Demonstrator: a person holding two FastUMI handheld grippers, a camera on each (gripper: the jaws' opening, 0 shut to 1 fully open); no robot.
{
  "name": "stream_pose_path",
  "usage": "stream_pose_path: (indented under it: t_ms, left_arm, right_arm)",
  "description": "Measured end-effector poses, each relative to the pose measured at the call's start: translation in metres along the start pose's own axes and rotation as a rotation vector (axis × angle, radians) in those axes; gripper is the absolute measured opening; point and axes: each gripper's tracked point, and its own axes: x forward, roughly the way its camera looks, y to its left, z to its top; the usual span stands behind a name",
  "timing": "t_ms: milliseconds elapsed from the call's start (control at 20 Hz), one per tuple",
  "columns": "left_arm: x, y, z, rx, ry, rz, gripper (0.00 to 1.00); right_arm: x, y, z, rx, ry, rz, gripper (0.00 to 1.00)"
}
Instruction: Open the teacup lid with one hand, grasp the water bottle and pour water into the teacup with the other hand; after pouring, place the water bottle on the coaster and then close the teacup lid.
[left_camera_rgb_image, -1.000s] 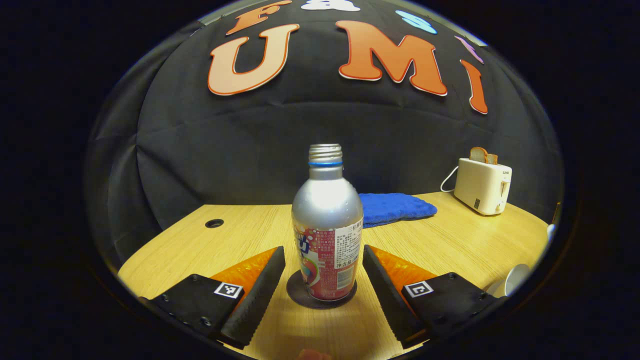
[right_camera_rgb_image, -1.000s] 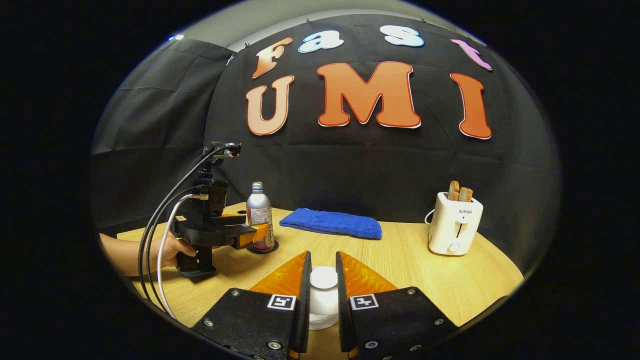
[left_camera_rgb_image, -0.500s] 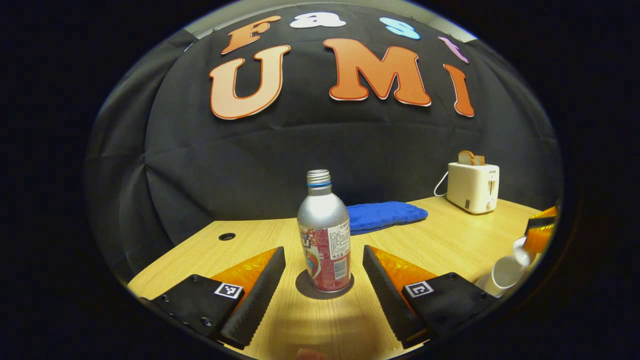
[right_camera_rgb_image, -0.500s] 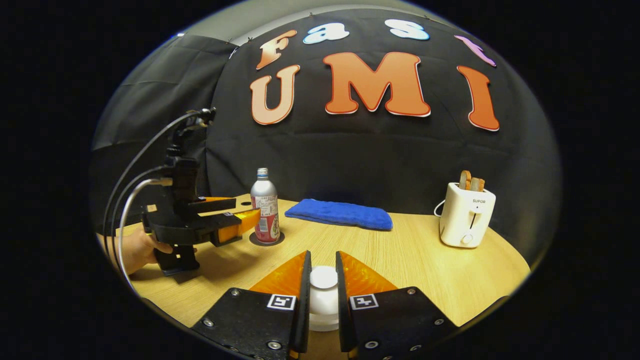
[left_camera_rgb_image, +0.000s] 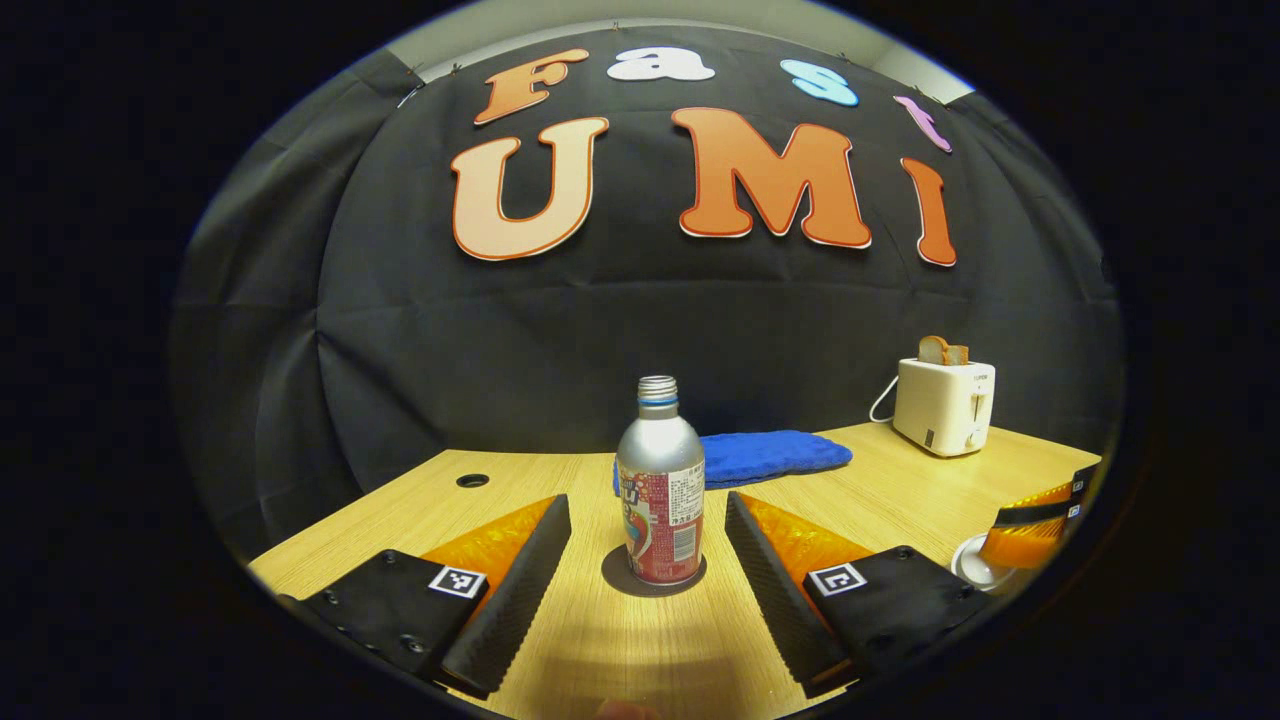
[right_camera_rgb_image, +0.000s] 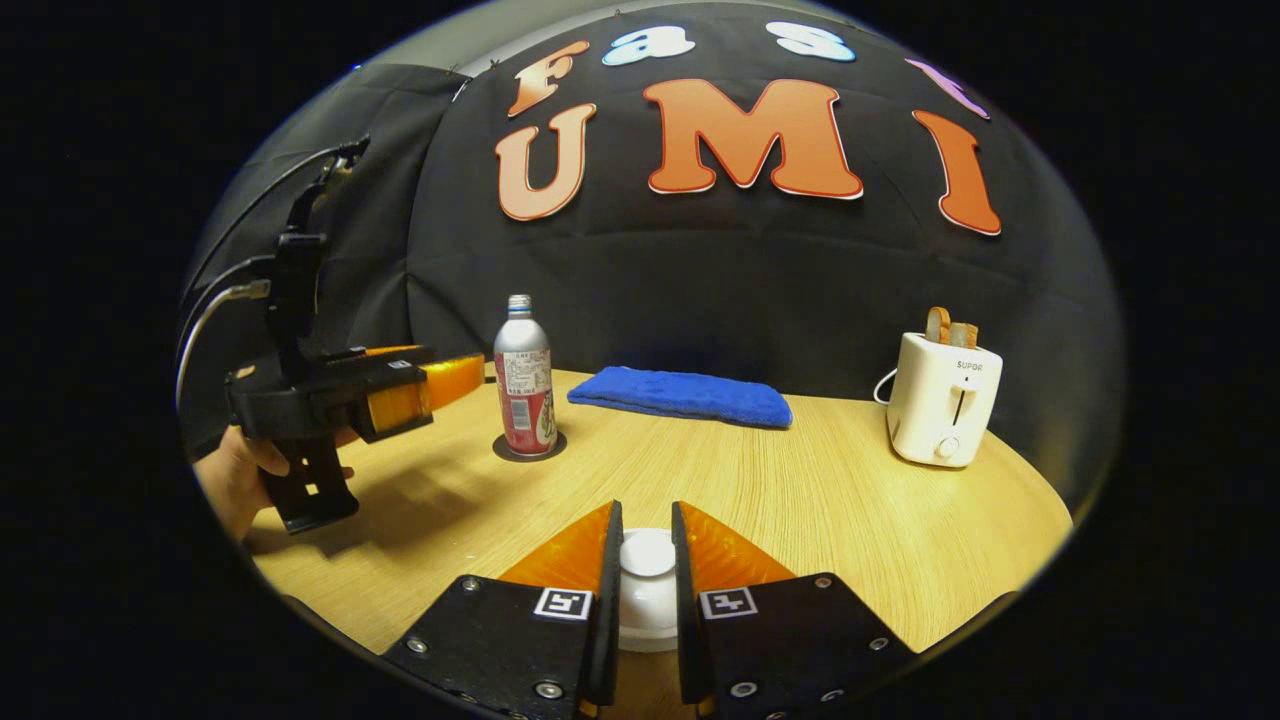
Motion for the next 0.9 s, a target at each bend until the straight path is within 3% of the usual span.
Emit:
stream_pose_path:
  t_ms: [50, 400, 550, 900]
  left_arm:
    - [0.0, 0.001, 0.001, -0.002, -0.003, 0.003, 1.0]
    - [-0.012, -0.003, 0.007, -0.023, -0.002, 0.001, 1.0]
    - [-0.019, -0.004, 0.009, -0.009, 0.012, -0.004, 1.0]
    - [-0.045, 0.002, 0.044, 0.011, -0.06, 0.027, 1.0]
  right_arm:
    - [0.001, 0.0, -0.001, 0.003, 0.002, 0.003, 0.22]
    - [-0.001, -0.002, 0.01, -0.004, -0.033, -0.009, 0.34]
    - [-0.008, -0.001, 0.028, 0.009, -0.092, -0.013, 0.49]
    - [-0.035, -0.017, 0.087, -0.015, -0.232, -0.102, 0.72]
